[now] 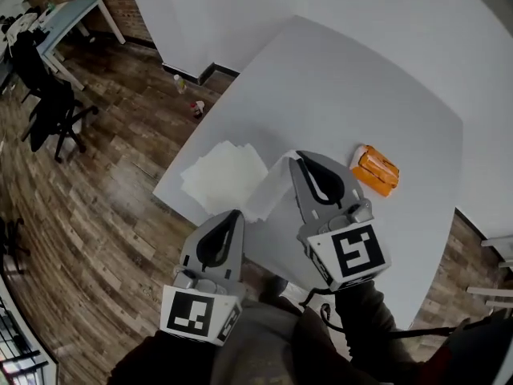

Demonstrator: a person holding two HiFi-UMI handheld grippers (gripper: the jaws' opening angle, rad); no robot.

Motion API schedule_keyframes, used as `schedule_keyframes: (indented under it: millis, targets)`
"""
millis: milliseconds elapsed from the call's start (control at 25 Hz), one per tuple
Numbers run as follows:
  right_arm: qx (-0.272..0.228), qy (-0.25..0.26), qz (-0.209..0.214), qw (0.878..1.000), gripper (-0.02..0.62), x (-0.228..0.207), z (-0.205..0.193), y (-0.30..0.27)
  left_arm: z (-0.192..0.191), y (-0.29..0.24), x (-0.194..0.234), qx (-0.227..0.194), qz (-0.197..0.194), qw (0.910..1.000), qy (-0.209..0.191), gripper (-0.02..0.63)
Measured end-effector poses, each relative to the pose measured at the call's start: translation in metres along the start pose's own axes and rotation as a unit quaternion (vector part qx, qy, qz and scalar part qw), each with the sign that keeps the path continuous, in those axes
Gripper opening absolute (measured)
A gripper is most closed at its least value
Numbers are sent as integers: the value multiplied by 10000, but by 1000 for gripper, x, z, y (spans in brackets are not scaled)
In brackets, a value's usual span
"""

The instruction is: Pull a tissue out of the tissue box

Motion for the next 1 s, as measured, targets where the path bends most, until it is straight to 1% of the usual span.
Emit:
schedule_keyframes:
  millis: [120,240,320,480,600,760,880,920,1000]
  targets:
    - [-321,298,-404,9982,6,-2,20,-30,9,-2,32,-70,123,9999,43,0]
    - [-415,287,-693,9963,6,6,12,-51,11,-5,60,-13,176,9998,65,0]
    - [-269,140,-745,9968,6,13,-12,-64,7,-9,76,78,192,9998,72,0]
    - [230,-305,-790,9961,6,31,-76,-82,-3,-18,99,258,176,9995,44,0]
    - [538,-443,-814,9942,6,46,-123,-93,-12,-24,110,365,95,9993,6,0]
    - [1020,-543,-738,9906,8,65,-171,-102,-16,-27,113,444,-102,9989,-58,0]
    - [1348,-785,-416,9869,26,79,-191,-104,-16,-28,109,472,-293,9984,-98,0]
    - [1397,-905,-289,9856,36,85,-194,-104,-17,-28,108,474,-359,9982,-110,0]
    - [1440,-1133,-146,9830,94,94,-198,-101,-18,-27,107,465,-492,9976,-127,0]
Point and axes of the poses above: the fingertips, and each gripper's own axes: y backward along the fingers, x to its left, z out of its top, the point moved 7 cm from there along y, backward along the fingers, and after that the axes turned 9 degrees about z, right-handed, at the moved point
